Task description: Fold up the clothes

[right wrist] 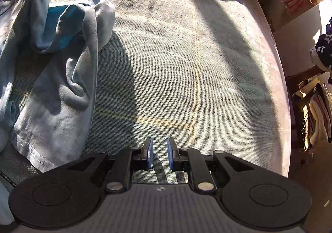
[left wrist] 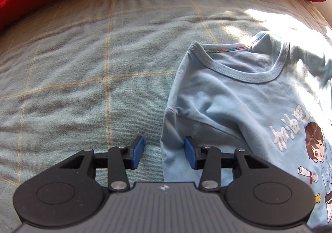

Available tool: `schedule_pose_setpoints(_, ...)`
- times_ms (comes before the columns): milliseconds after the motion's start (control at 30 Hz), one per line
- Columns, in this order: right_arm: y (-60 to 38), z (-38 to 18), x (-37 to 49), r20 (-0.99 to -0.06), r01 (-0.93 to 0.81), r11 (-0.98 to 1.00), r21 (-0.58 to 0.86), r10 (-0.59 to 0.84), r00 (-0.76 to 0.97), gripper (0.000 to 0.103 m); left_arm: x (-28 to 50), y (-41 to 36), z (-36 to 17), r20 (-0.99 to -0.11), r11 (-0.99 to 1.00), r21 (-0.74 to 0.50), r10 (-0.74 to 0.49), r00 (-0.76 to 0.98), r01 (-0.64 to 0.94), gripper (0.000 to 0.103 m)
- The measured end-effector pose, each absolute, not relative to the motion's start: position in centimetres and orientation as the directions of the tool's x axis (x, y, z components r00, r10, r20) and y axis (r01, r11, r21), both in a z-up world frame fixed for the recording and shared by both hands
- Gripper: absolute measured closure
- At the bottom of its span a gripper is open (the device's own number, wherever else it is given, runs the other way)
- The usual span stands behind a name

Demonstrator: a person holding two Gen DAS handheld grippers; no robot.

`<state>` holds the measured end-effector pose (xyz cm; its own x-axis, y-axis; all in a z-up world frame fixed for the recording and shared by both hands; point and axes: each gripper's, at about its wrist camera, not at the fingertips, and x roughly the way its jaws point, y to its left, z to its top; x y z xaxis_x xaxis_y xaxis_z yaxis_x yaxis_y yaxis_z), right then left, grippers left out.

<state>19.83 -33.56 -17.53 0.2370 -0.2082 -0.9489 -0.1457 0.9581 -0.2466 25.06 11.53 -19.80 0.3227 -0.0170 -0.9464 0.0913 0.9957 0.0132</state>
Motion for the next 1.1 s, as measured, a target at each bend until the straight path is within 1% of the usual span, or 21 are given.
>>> schedule_pose_setpoints(33,-34.0,-17.5,19.6,-0.945,-0.143,0.955,-0.261,-0.223,0.238,0.072,25.1,11.5,-19.8,-0.946,0.996,0.016,-0.014,0.323,0.091,0.059)
schedule_pose_setpoints(67,-33.9,-17.0,19.6,-0.945,-0.145,0.957,-0.250,-0.209,0.252,0.065,25.1,11.4,-19.9,-0.947,0.996,0.019,-0.011,0.322,0.090,0.059)
schedule_pose_setpoints(133,-33.5,-16.2,19.8,-0.943,-0.152,0.963,-0.225,-0.176,0.282,0.064,25.2,10.8,-20.1,-0.947,0.995,0.028,-0.003,0.322,0.092,0.058)
schedule_pose_setpoints(200,-32.2,-15.2,20.7,-0.939,-0.181,0.968,-0.175,-0.109,0.325,0.055,25.2,10.6,-20.2,-0.946,0.995,0.029,-0.002,0.323,0.092,0.058)
schedule_pose_setpoints(300,-29.6,-13.8,22.5,-0.921,-0.265,0.955,-0.132,-0.020,0.388,0.054,25.2,10.6,-20.3,-0.945,0.996,0.027,-0.004,0.326,0.090,0.058)
schedule_pose_setpoints(400,-26.8,-13.0,24.9,-0.894,-0.348,0.928,-0.131,0.041,0.447,0.053,25.2,10.7,-20.4,-0.945,0.996,0.025,-0.006,0.328,0.089,0.056)
schedule_pose_setpoints(533,-23.1,-12.9,28.4,-0.865,-0.428,0.892,-0.148,0.093,0.493,0.053,24.9,11.2,-20.2,-0.942,0.997,0.014,-0.014,0.335,0.081,0.055)
schedule_pose_setpoints(600,-21.9,-13.7,30.6,-0.868,-0.438,0.888,-0.142,0.101,0.487,0.053,24.6,11.5,-20.1,-0.940,0.996,0.010,-0.019,0.340,0.083,0.055)
schedule_pose_setpoints(733,-20.2,-15.6,33.9,-0.896,-0.433,0.898,-0.076,0.129,0.424,0.053,24.5,11.6,-20.1,-0.938,0.996,0.002,-0.030,0.344,0.093,0.053)
schedule_pose_setpoints(800,-19.5,-16.4,34.4,-0.916,-0.441,0.898,-0.001,0.176,0.362,0.053,24.5,11.8,-20.1,-0.938,0.996,-0.006,-0.038,0.345,0.092,0.052)
schedule_pose_setpoints(967,-16.6,-16.4,32.0,-0.923,-0.523,0.848,0.092,0.270,0.276,0.053,24.3,12.1,-20.2,-0.935,0.996,-0.024,-0.052,0.351,0.083,0.051)
schedule_pose_setpoints(1100,-13.7,-17.4,29.7,-0.935,-0.598,0.792,0.123,0.294,0.197,0.052,24.3,12.2,-20.3,-0.933,0.996,-0.029,-0.058,0.355,0.084,0.050)
